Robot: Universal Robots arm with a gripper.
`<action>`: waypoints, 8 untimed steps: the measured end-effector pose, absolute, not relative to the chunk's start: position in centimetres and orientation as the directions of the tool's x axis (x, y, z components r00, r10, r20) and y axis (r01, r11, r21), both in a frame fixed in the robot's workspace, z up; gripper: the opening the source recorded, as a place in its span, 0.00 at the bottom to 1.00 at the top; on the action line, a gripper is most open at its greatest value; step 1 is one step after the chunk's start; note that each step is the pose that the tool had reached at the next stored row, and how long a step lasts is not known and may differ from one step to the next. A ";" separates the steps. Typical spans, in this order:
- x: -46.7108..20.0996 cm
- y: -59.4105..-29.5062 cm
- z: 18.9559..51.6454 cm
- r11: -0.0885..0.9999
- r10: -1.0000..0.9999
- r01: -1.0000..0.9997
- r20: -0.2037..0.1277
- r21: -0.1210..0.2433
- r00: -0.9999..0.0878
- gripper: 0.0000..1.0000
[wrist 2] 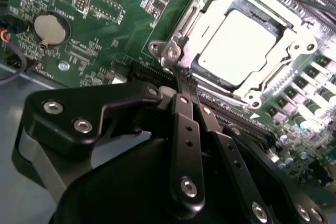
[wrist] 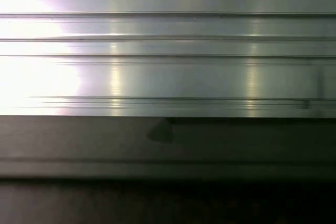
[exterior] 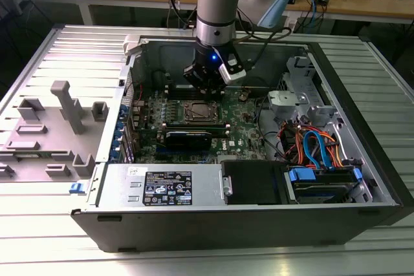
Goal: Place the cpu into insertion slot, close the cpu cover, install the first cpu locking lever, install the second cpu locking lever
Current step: 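Install the first cpu locking lever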
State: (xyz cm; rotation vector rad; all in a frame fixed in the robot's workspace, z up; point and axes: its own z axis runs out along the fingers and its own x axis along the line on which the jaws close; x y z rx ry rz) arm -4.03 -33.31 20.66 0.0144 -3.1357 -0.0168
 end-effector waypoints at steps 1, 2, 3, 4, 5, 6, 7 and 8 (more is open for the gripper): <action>-4.0 -33.3 20.8 1.000 -0.009 -0.009 0.006 0.011 -1.000 0.11; -4.0 -33.3 20.9 1.000 -0.009 -0.009 0.006 0.011 -1.000 0.11; -4.0 -33.4 20.9 1.000 -0.009 -0.009 0.006 0.011 -1.000 0.11; -4.0 -33.5 20.9 1.000 -0.009 -0.009 0.006 0.011 -1.000 0.11; -4.0 -33.6 20.9 1.000 -0.009 -0.009 0.006 0.011 -1.000 0.11; -4.0 -33.7 20.9 1.000 -0.009 -0.009 0.006 0.011 -1.000 0.11; -4.0 -33.7 20.9 1.000 -0.009 -0.009 0.006 0.011 -1.000 0.11; -4.0 -33.7 20.9 1.000 -0.009 -0.009 0.006 0.011 -1.000 0.11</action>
